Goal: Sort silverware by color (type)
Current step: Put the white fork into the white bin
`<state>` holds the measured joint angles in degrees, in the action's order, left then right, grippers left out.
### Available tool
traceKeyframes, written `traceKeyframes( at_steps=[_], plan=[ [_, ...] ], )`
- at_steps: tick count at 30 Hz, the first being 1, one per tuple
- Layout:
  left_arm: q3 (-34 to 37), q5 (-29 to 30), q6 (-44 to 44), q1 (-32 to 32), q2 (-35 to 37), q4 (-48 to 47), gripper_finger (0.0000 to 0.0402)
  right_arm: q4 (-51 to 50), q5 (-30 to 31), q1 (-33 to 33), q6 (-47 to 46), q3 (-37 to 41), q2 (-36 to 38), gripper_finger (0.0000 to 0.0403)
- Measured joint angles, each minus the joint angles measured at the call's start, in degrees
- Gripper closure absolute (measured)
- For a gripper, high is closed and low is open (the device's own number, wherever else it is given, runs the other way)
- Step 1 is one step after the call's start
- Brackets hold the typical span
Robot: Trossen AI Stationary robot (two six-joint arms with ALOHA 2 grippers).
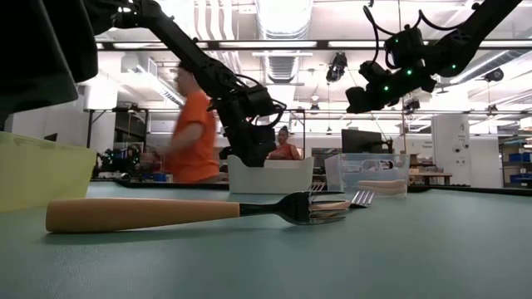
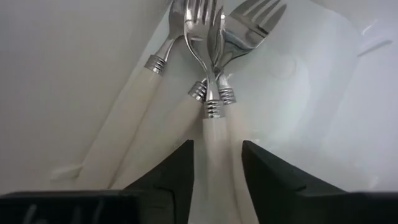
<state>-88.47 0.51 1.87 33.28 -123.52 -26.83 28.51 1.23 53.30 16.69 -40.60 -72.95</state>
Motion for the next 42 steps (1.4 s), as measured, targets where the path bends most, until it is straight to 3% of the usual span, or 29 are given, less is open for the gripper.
traceKeyframes(
  at_steps=[13,25,42],
  plan=[
    [-1.2,0.0,-0.9,0.0,0.0,-1.3,0.0388,-0.2,0.0,0.0,0.0,0.0,0.0,0.0376],
    [-7.4,0.3,2.1,-0.1,-0.2,-8.4,0.0395,-0.5,0.0,0.0,-0.1,0.0,0.0,0.0376],
    [-7.5,0.4,2.2,-0.1,0.0,-11.8,0.0391,-0.5,0.0,0.0,0.0,0.0,0.1,0.0376]
  ],
)
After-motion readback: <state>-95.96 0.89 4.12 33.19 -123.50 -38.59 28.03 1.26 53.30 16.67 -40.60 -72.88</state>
